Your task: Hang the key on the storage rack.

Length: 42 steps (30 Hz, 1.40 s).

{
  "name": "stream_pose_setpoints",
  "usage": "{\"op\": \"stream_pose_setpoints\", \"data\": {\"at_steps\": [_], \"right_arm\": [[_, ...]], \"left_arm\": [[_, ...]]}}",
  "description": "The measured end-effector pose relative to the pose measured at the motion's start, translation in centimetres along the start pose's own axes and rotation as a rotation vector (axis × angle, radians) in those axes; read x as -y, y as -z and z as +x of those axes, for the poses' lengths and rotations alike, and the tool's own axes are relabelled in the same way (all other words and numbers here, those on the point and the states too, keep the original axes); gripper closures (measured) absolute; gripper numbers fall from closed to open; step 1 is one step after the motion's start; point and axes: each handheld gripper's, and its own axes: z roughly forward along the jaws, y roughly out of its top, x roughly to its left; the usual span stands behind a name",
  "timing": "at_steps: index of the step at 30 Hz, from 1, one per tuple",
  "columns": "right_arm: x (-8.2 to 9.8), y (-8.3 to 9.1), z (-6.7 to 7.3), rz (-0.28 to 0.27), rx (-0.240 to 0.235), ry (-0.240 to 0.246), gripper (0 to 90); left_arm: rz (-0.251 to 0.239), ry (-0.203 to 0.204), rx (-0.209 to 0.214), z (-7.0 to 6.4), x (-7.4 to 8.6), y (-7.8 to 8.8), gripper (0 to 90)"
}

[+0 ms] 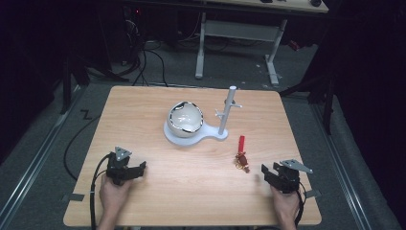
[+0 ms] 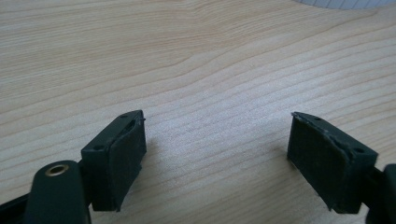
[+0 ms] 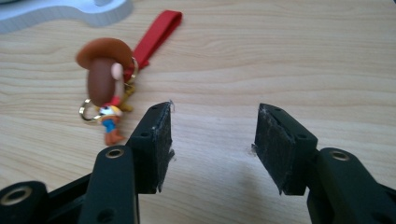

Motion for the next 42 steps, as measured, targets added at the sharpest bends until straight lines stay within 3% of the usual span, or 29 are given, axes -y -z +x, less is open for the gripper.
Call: {"op": "stream_pose_setpoints", "data": {"at_steps": [4,21,29,42], "right_arm": [[-0.4,0.1,0.8,-0.014,-0.041,0.023,47.7],[-1.6,-0.9,2.8,-0.005,-0.116,0.066,50.9],[-2.3,-2.1,3.8,0.007,-0.162,0.073,54.9],[-2.5,-4.0,4.5,0.04,-0.196,0.053,57.8]], "left_arm": [[0.0,0.001,0.001,0.0,0.0,0.0,19.9],[0.0,0.0,0.0,0.0,0.0,0.0,19.9],[-0.001,0.001,0.0,0.0,0.0,0.0,19.9],[0.0,0.001,0.0,0.0,0.0,0.0,19.9]]}}
